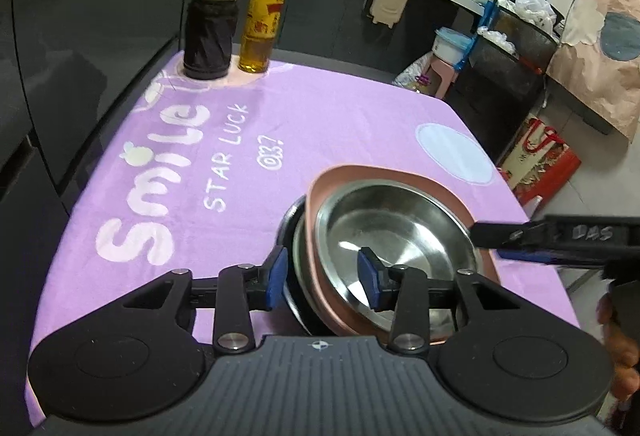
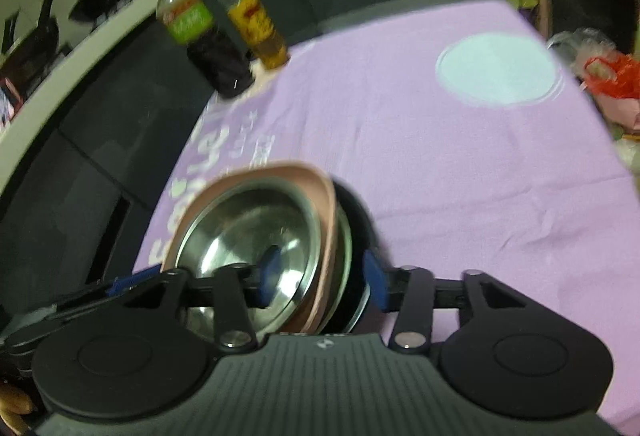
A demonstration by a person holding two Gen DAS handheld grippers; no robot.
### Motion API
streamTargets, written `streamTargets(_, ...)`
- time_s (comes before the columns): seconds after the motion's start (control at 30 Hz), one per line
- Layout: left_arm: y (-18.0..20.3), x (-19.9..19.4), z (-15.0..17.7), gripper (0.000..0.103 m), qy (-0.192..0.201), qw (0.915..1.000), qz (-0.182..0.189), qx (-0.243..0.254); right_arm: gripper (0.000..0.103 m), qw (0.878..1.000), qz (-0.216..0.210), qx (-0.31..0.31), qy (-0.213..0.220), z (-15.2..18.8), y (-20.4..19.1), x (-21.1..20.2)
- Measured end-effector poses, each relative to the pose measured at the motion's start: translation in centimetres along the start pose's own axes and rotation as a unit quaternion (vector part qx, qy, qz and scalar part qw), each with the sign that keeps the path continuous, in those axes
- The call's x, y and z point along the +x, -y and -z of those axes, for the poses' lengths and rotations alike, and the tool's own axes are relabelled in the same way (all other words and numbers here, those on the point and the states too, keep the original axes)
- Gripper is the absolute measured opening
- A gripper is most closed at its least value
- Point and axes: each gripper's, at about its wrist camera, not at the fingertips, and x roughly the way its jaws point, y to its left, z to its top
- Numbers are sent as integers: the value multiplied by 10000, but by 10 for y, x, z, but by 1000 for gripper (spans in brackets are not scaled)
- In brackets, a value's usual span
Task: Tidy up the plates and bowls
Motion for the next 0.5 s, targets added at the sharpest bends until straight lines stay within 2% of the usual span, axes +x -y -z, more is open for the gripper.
streamTargets(0.07,0,3,1,38,-21,9999,-117,27,56,9998,50,27,202,-1,2,-7)
streamTargets(0.13,-2,8,2,39,-121,9998,-140,-1,57,9997,49,38,229,0,4,-7)
streamTargets(0.33,-4,11,5,45,-156,9998,-97,-53,57,9995,-89,260,-142,4,11,8)
streamTargets(0.5,-9,14,6,49,-233,9995,-1,-217,57,9989,-122,357,-265,6,11,13)
